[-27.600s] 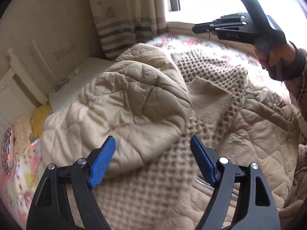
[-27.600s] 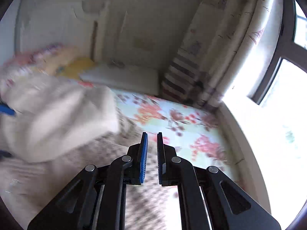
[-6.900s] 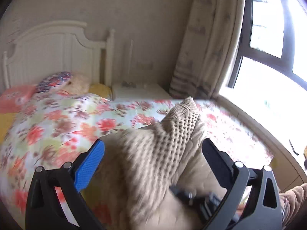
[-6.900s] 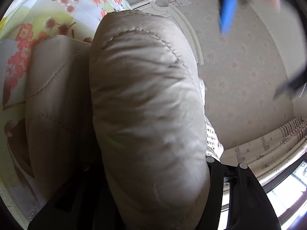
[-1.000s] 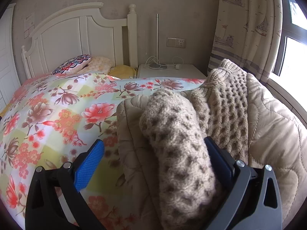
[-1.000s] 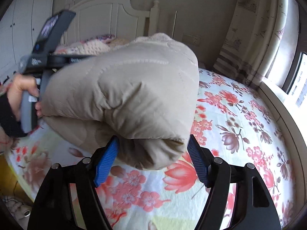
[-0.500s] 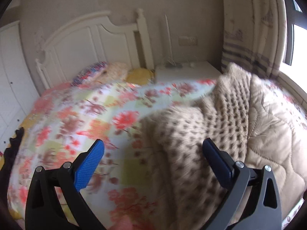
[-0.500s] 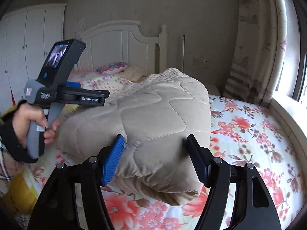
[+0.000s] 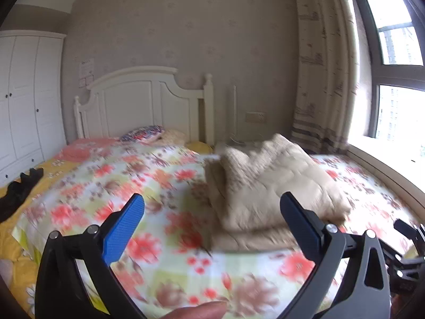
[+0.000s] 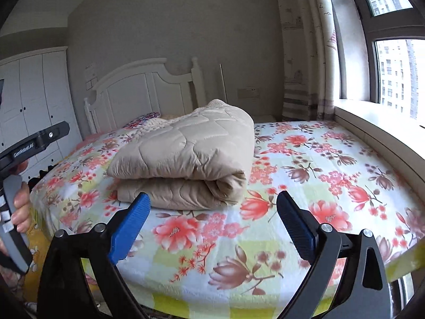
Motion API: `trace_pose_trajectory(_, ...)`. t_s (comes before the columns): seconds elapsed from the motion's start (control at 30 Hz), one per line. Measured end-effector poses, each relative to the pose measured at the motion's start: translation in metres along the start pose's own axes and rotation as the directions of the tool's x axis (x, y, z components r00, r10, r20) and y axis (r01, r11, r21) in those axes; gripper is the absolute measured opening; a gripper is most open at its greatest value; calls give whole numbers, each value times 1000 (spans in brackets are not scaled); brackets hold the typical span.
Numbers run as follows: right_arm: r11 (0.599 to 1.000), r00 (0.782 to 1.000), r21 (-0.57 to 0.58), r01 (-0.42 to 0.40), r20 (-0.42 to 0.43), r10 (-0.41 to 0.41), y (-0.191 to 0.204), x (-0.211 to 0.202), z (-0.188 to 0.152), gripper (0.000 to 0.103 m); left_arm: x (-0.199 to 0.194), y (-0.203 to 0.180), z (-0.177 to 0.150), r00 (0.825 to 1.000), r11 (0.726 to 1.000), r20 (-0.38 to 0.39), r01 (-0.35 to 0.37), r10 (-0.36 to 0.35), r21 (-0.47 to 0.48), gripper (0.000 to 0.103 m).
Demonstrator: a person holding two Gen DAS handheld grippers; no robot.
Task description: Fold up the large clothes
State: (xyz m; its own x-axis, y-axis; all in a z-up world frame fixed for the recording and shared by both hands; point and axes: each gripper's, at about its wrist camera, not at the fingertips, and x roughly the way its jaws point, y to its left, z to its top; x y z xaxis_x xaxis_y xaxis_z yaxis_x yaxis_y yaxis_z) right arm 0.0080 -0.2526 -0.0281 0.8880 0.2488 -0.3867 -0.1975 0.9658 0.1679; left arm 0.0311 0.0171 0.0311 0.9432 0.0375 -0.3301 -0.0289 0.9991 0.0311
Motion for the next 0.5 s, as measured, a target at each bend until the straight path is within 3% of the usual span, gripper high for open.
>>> trace_pose_trajectory(0.1, 997, 999, -60, 45, -9, -46, 14, -1, -1, 95, 4, -15, -22, 999, 1000, -50, 20, -20, 8, 101)
trace_pose_trajectory(0.27, 995, 998, -88, 52, -14, -53, 18, 3, -5, 95, 17, -28, -48, 992, 998, -120, -44, 49, 44, 101)
trace_pose_trajectory(0.37, 995, 998, -84, 55, -25, -57, 19, 6, -7, 95, 20, -28, -50, 989, 995, -122, -77, 84, 65, 101)
trace_pose_trajectory(0.5, 994, 999, -97, 49, -17, -51, 23, 3, -6, 95, 17, -25, -52, 991, 997, -111, -64, 69, 45, 101)
